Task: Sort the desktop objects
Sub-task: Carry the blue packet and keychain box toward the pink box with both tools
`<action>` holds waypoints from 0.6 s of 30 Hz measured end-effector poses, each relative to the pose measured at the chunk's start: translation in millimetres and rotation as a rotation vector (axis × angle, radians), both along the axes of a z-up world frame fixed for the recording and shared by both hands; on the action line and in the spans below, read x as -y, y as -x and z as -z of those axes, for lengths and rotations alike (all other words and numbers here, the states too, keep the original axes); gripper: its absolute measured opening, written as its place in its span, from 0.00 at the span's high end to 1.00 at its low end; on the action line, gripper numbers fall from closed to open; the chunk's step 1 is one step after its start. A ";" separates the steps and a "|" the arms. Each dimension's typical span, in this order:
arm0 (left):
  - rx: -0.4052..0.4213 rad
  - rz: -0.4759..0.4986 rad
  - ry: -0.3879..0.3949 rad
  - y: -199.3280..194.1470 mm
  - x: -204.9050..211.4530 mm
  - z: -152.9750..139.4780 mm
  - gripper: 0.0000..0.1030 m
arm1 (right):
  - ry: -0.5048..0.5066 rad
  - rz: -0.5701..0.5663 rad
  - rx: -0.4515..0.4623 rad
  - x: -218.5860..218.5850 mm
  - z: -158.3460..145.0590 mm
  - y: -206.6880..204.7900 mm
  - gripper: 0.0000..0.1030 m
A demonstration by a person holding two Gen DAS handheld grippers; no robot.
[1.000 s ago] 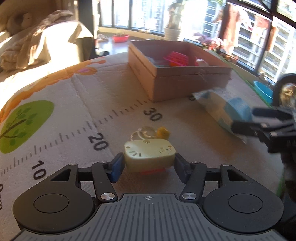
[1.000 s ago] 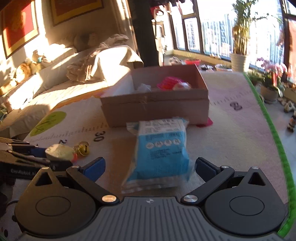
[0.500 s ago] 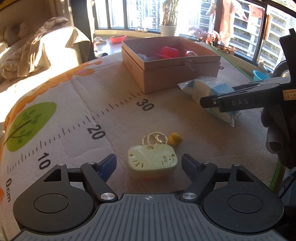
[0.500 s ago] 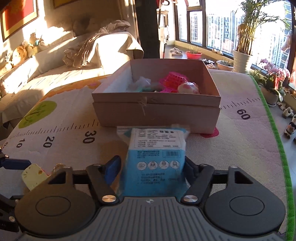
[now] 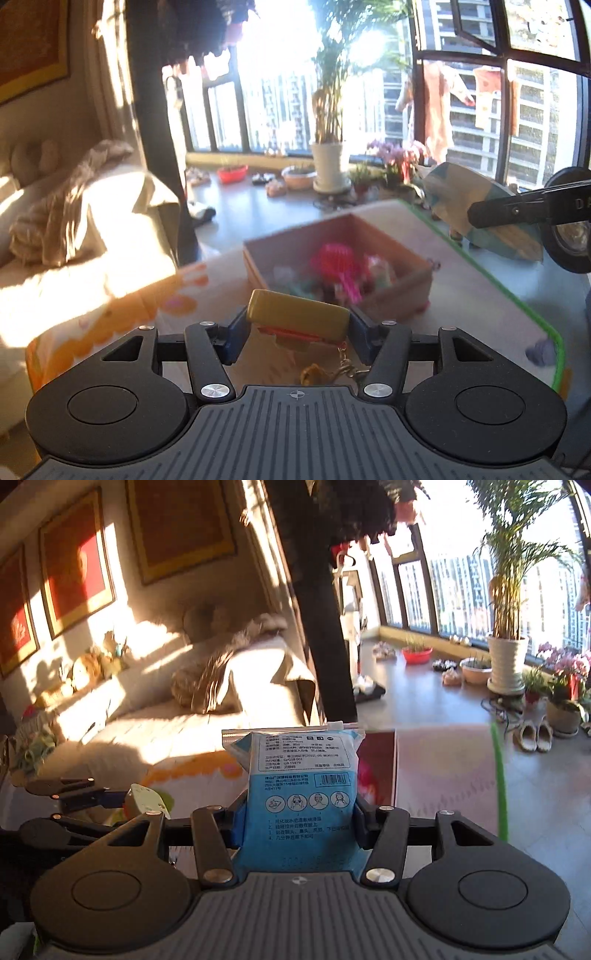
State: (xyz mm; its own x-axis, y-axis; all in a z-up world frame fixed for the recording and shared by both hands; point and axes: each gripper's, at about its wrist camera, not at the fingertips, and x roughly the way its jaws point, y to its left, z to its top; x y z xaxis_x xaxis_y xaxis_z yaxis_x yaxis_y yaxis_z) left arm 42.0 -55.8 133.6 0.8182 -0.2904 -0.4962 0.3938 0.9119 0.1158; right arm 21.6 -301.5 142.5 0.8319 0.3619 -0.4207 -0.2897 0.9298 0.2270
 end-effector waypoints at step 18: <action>-0.143 -0.056 0.045 -47.3 5.5 70.1 0.11 | -0.013 0.064 -0.161 -27.2 36.6 -118.2 0.49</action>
State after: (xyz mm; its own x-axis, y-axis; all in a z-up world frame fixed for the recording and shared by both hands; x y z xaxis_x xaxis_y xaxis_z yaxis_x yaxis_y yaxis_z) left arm 89.3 -61.3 63.5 0.7559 -0.2709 -0.5960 0.3517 0.9359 0.0206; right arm 139.8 -274.3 105.9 0.7756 0.3167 -0.5461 -0.1889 0.9419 0.2779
